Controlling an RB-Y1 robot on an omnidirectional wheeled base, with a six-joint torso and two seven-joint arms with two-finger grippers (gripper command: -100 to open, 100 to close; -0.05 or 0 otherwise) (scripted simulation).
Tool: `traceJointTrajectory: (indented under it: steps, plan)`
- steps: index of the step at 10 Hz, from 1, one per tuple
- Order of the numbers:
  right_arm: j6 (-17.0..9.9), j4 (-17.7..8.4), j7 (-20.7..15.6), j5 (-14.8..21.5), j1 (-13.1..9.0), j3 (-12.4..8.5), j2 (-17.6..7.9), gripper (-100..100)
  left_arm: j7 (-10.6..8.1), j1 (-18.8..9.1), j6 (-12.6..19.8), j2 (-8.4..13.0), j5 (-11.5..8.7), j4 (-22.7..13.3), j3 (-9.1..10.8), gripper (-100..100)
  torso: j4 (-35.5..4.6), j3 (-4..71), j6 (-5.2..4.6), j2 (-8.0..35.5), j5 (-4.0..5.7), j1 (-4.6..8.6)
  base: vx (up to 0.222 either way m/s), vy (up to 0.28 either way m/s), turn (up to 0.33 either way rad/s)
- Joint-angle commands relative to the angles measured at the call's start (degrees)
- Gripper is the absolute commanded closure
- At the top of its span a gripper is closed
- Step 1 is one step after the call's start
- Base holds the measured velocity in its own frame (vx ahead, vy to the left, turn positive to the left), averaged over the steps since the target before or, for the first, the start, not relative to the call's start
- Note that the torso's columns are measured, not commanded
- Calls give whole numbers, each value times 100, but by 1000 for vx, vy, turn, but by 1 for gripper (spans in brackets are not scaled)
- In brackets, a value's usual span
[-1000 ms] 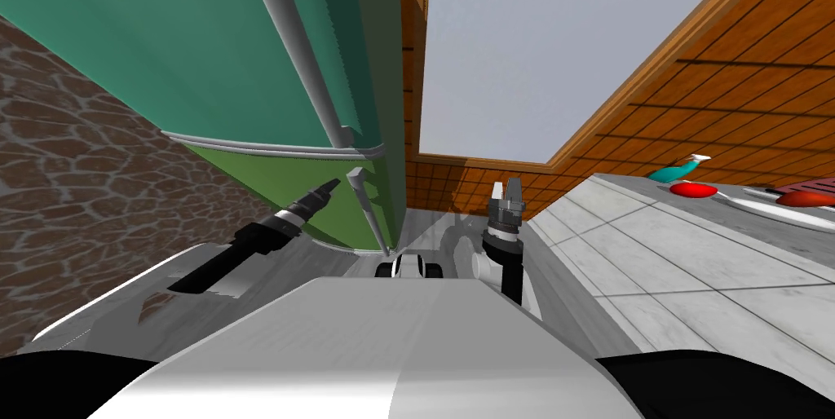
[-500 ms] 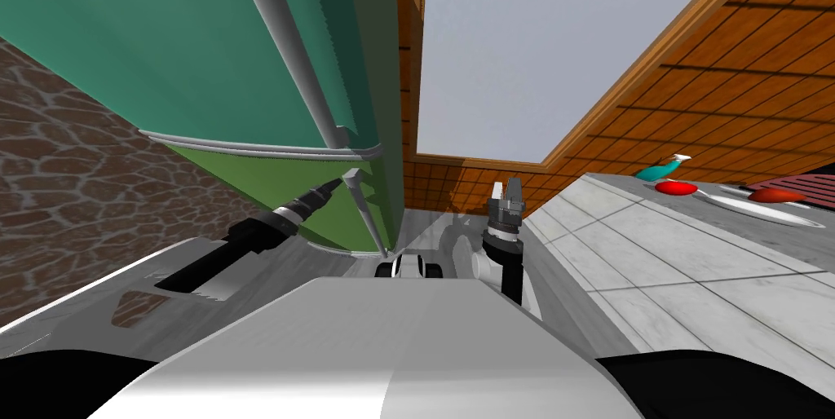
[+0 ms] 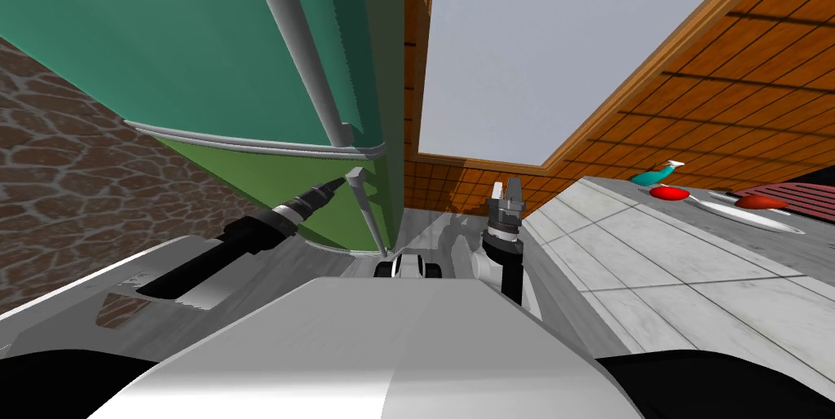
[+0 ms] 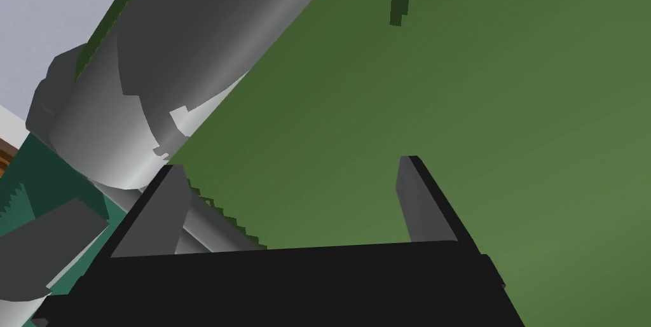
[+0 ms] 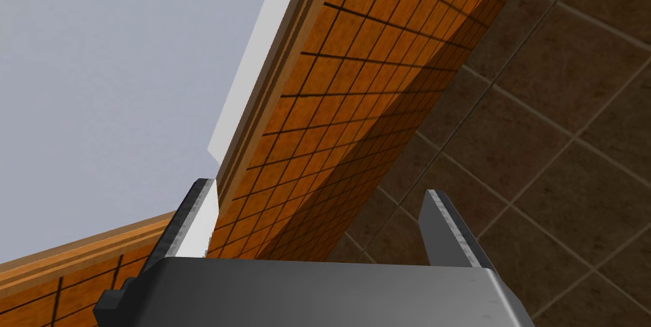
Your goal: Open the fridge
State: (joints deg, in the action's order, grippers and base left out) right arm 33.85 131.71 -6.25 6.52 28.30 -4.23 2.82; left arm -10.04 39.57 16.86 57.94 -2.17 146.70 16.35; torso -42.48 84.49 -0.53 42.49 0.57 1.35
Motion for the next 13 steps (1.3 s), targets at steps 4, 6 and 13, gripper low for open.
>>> traceJointTrajectory:
  steps: [4, 6, 13]
  plan:
    - [0, 0, 0, 0, 0, 0, 0, 0, -37, -33, 73, -76, -43, -96, -37, -100, 19, 34, 18, -52, -30, -81, 23, 29, -13]
    - [0, 0, 0, 0, 0, 1, 1, 0, -35, 9, 89, -37, -33, -5, -1, 100, 24, 23, 40, -38, -45, -102, -19, -21, 26]
    - [-1, -1, 0, 0, -3, 0, -1, 0, -112, 99, -680, 409, -98, 20, -183, 100, 29, 28, 52, -49, -43, -88, -229, 204, -92]
